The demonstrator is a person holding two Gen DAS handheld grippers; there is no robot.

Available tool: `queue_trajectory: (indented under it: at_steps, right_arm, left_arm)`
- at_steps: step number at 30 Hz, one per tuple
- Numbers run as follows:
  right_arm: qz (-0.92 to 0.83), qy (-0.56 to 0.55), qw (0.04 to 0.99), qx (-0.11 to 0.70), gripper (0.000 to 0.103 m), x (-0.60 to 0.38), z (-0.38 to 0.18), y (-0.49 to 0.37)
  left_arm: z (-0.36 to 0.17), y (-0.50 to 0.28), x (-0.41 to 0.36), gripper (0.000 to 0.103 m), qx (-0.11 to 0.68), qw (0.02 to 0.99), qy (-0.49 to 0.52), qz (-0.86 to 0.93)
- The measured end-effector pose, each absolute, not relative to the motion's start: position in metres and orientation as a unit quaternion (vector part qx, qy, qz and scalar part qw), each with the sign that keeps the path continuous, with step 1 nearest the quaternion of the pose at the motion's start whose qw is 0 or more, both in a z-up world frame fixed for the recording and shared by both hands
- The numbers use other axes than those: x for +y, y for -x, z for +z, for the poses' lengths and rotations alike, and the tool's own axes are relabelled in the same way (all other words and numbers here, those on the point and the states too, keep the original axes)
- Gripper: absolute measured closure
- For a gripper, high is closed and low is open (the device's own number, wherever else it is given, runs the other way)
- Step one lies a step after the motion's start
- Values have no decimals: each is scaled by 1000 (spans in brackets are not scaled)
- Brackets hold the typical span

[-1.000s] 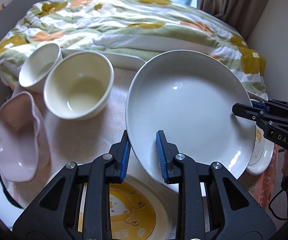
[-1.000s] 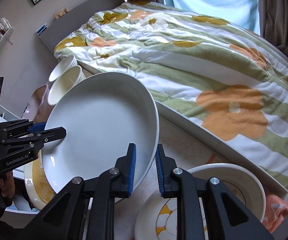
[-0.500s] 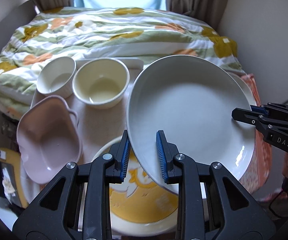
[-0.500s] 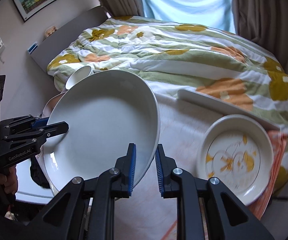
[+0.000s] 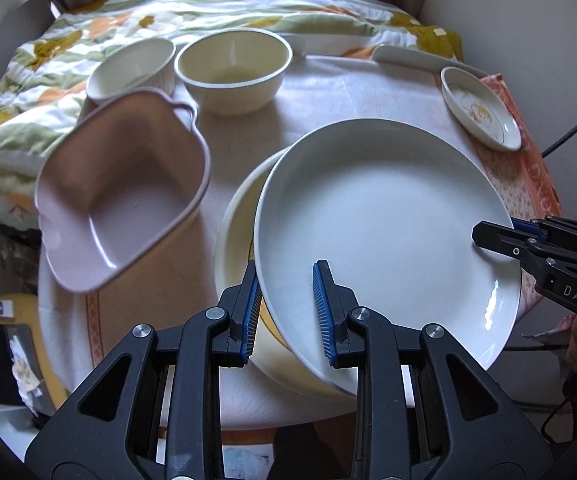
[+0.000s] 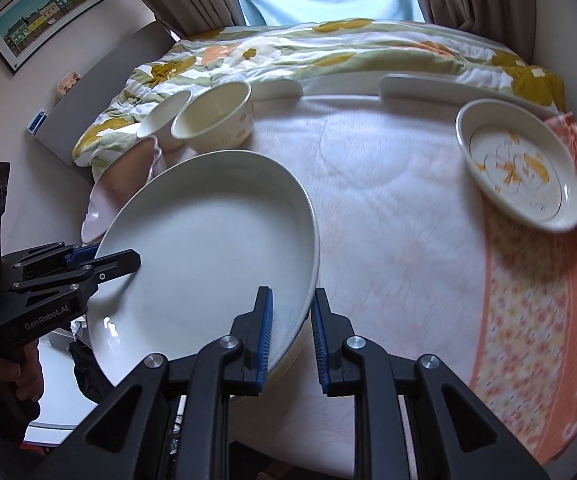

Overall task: Organize plates and bowls
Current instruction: 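Carry the white plate over the yellow plate and lower it on top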

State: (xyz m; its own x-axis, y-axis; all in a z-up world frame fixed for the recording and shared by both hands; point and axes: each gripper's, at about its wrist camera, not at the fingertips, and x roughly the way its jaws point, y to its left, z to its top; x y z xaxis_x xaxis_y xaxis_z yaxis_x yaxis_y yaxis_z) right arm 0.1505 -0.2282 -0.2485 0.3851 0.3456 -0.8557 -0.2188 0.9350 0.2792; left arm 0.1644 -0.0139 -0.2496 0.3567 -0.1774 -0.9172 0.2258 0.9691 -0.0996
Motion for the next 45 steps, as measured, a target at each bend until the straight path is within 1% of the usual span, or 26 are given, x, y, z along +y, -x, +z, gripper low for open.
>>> queue_trajectory:
  at_steps: [6, 19, 24, 31, 36, 45]
  right_arm:
    - [139, -29, 837, 529, 85, -218, -262, -145]
    - [124, -45, 843, 522, 85, -220, -266, -143]
    - [120, -50, 844, 520, 85, -222, -266, -143]
    - [111, -45, 845, 521, 85, -216, -268, -144]
    - [106, -50, 846, 520, 85, -216, -267, -144]
    - [94, -34, 853, 512, 85, -211, -266, -142]
  left_arm:
    - [-269, -164, -14, 80, 559, 820, -23, -121]
    - [-288, -178, -23, 80, 569, 813, -46, -115]
    - [-289, -177, -32, 80, 563, 816, -77, -106]
    - [-288, -170, -53, 80, 530, 824, -187, -71]
    - [-289, -166, -60, 80, 512, 826, -228, -60]
    - [-288, -167, -57, 80, 500, 830, -242, -53]
